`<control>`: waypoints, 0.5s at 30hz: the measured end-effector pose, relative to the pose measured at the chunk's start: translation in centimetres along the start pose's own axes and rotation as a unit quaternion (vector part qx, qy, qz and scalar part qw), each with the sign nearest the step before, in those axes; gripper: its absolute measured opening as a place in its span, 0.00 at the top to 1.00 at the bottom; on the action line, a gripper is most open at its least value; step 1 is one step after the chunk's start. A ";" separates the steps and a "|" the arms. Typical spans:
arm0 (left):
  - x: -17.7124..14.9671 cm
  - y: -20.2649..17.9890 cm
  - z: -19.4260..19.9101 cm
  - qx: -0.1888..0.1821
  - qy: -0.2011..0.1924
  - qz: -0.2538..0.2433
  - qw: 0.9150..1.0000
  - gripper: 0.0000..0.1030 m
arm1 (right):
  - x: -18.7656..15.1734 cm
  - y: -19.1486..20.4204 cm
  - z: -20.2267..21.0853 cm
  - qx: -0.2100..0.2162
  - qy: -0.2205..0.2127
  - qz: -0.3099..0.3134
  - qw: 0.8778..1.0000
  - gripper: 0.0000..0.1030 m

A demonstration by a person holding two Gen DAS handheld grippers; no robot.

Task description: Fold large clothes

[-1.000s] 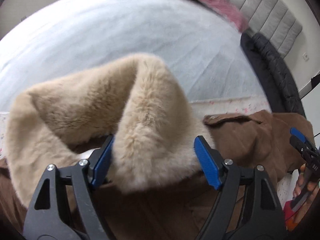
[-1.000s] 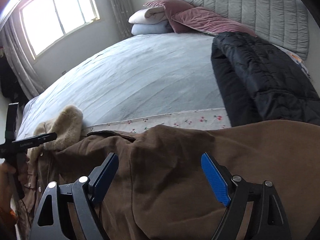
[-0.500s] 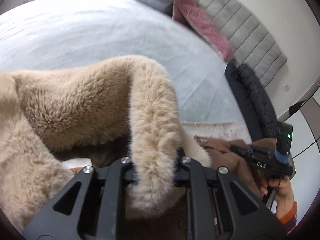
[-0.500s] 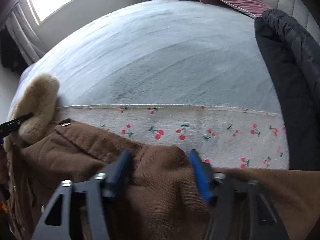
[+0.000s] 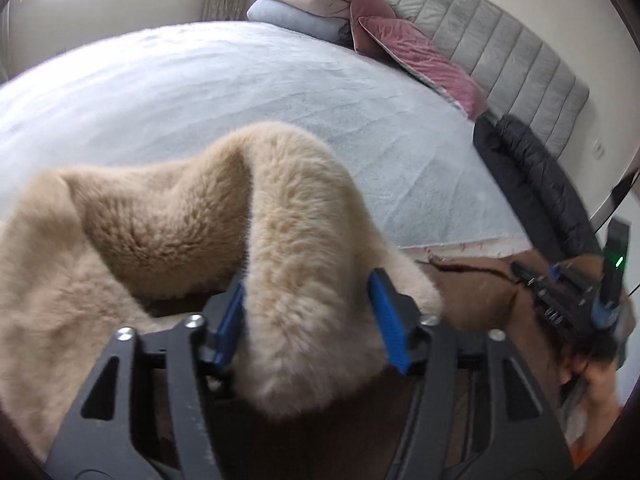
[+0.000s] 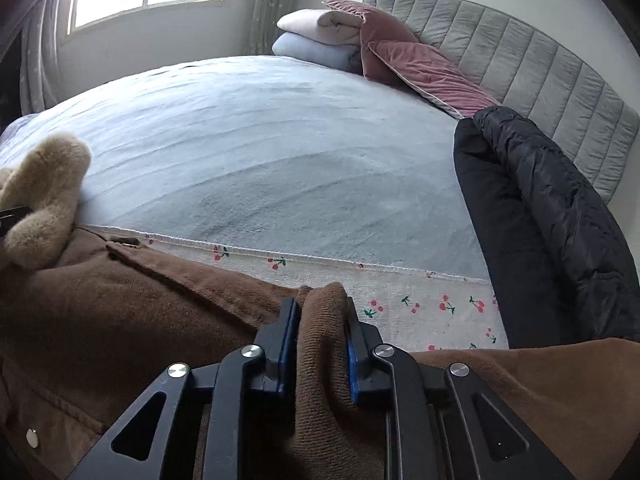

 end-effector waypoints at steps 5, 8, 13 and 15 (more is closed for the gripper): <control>0.4 -3.4 3.7 0.011 -0.029 -0.057 0.998 0.28 | 0.9 -6.1 5.2 -0.030 -0.045 -0.020 0.998 0.28; 0.0 -5.3 3.8 -0.022 -0.012 -0.046 0.999 0.28 | -0.3 -11.0 7.8 -0.046 -0.049 -0.037 0.997 0.22; -2.2 -8.6 2.7 -0.058 0.029 -0.018 0.998 0.23 | -4.4 -21.3 10.6 -0.085 -0.016 -0.080 0.993 0.19; -3.1 -9.8 2.6 -0.076 0.035 0.002 0.997 0.20 | -5.6 -25.1 11.4 -0.091 -0.002 -0.112 0.990 0.16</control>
Point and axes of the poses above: each gripper's, at about its wrist camera, not at the fingertips, and z roughly against the way its jaws point, y to its left, x to its top, the point moved 10 cm from there along -z, roughly the way its jaws point, and after that the axes turned 14 degrees about -x, right-handed, at the moved point
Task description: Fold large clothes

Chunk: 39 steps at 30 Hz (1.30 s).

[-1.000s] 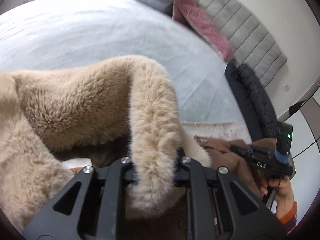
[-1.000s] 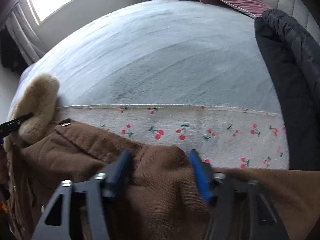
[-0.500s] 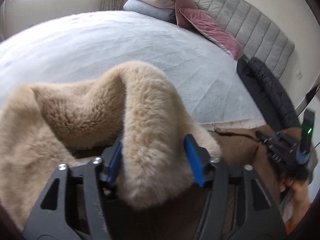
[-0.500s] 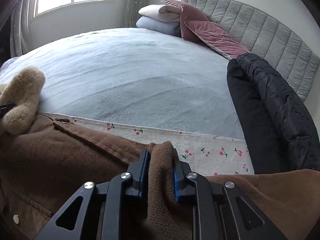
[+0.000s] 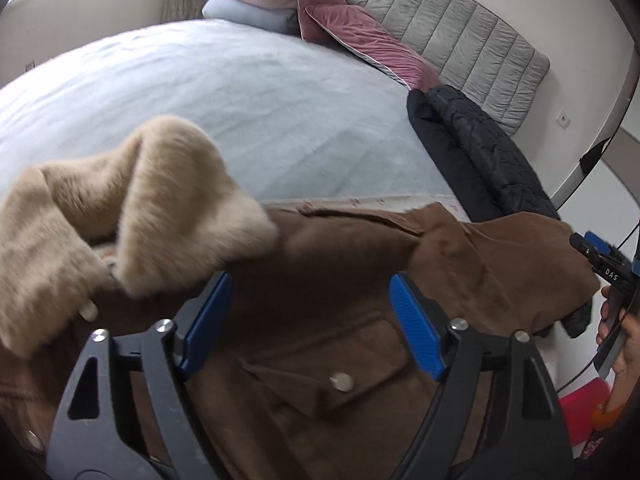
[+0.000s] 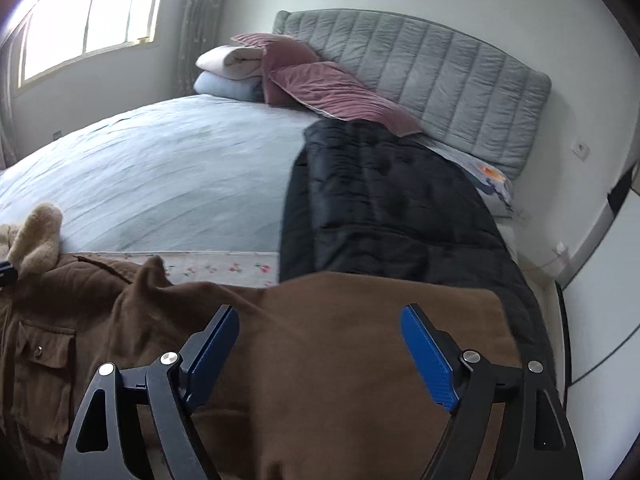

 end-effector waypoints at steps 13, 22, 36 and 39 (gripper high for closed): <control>-3.1 -4.2 -5.7 -0.045 0.016 0.017 0.999 0.29 | -5.0 -8.2 -4.4 0.047 0.123 -0.119 0.984 0.36; -2.8 -10.9 -11.6 -0.161 0.036 0.024 0.986 0.90 | 0.7 -12.3 0.8 0.068 0.007 -0.144 0.987 0.94; -5.8 -13.2 -11.2 -0.134 0.098 0.004 0.986 0.38 | 2.8 -12.6 3.6 0.131 0.006 -0.189 0.973 0.95; -6.0 -12.8 -7.4 -0.110 0.096 -0.040 0.988 0.34 | 5.6 -10.6 7.1 0.151 -0.015 -0.173 0.973 0.95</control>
Point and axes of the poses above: each gripper's, at about its wrist camera, not at the fingertips, and z roughly against the way its jaws point, y to its left, x to its top, the point moved 10 cm from there along -z, roughly the way its jaws point, and after that the axes turned 14 degrees about -x, right-handed, at the moved point
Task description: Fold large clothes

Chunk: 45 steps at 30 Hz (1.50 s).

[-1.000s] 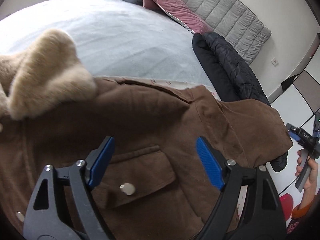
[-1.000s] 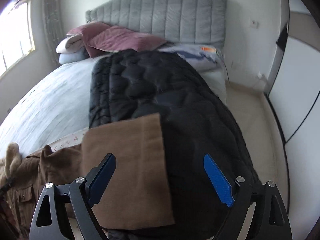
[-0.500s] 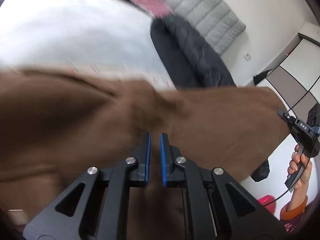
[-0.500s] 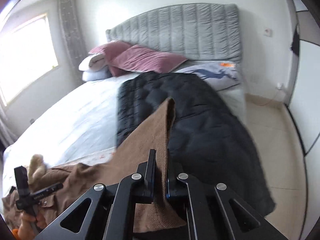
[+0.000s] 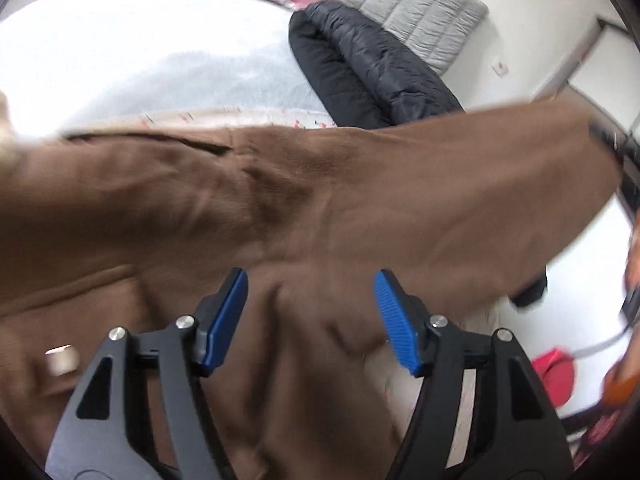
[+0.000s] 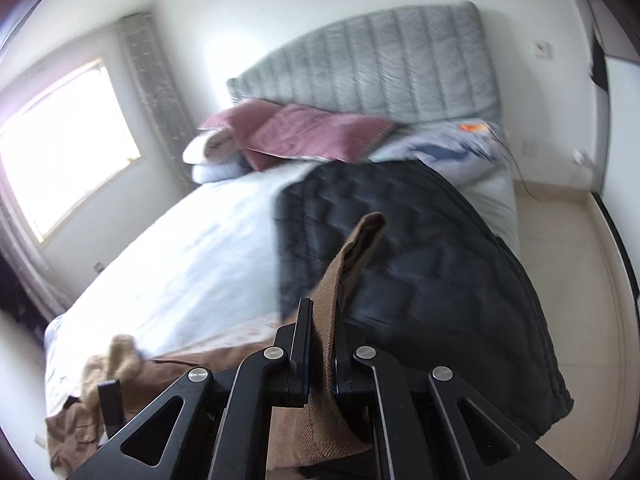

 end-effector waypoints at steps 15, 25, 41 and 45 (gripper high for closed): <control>-5.3 6.5 21.1 0.075 -0.081 0.020 0.994 0.17 | -0.2 26.0 8.0 0.152 0.011 0.098 0.983 0.94; -7.0 13.3 25.7 0.058 -0.146 0.104 0.982 0.17 | -10.6 39.8 6.5 0.241 0.123 0.183 0.945 0.90; -5.6 16.8 18.3 0.043 -0.096 0.128 0.986 0.20 | -16.3 27.1 -4.7 0.174 0.199 0.148 0.953 0.31; -4.4 18.2 15.5 0.074 -0.083 0.136 0.984 0.30 | -17.7 21.0 -9.6 0.133 0.217 0.109 0.961 0.31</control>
Point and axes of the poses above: each gripper's, at about its wrist camera, not at the fingertips, and z roughly against the way its jaws point, y to its left, x to its top, the point moved 10 cm from there along -z, roughly the way its jaws point, and after that the axes turned 14 degrees about -x, right-handed, at the moved point
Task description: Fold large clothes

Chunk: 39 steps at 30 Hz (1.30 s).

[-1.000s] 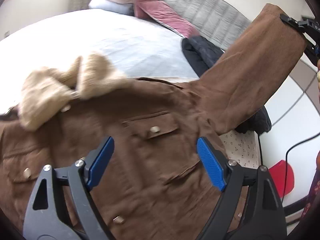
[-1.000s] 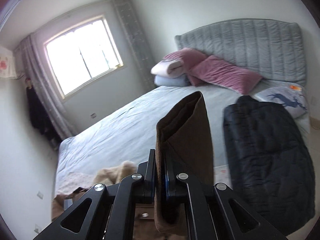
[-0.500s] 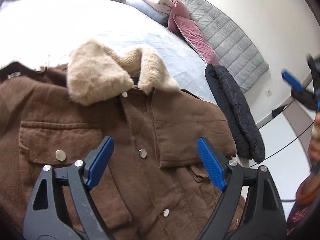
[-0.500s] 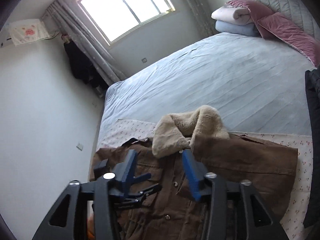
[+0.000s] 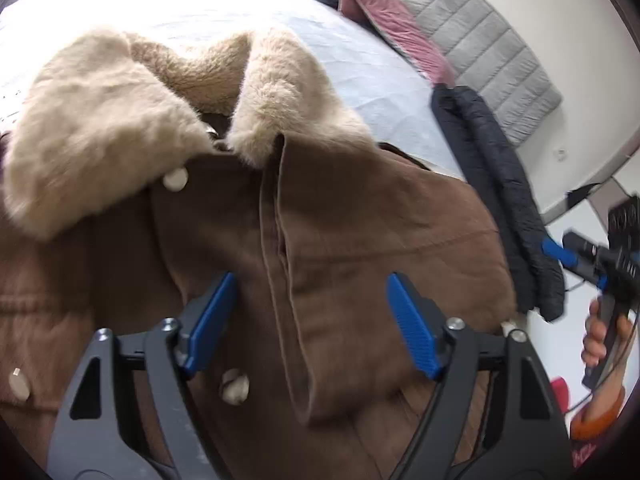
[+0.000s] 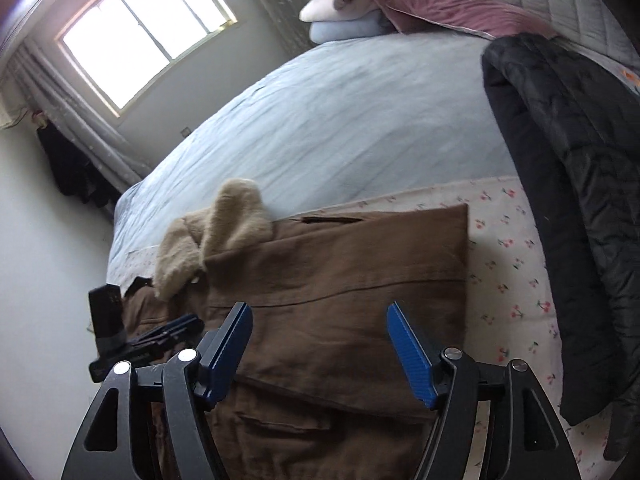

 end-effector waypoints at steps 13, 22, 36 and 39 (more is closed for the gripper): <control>-0.9 -0.6 5.1 0.107 -0.082 -0.031 0.990 0.94 | 1.3 -7.4 -9.1 0.074 0.018 -0.149 0.986 0.31; -2.3 -1.3 3.7 0.103 -0.067 -0.063 0.990 0.94 | 5.4 -3.8 -8.1 -0.031 -0.084 -0.027 0.996 0.93; -3.7 -4.5 5.2 0.146 -0.049 -0.119 0.981 0.55 | -3.5 -7.3 -1.6 -0.008 -0.015 -0.012 1.000 0.44; -4.2 -6.3 4.8 0.127 -0.045 -0.126 0.983 0.52 | -7.2 -7.3 -1.5 0.017 0.009 -0.006 1.000 0.44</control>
Point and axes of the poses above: each gripper's, at about its wrist camera, not at the fingertips, and z roughly against the way its jaws point, y to its left, x to its top, the point moved 10 cm from there along -z, roughly the way its jaws point, and after that the axes turned 14 degrees about -x, right-handed, at the moved point
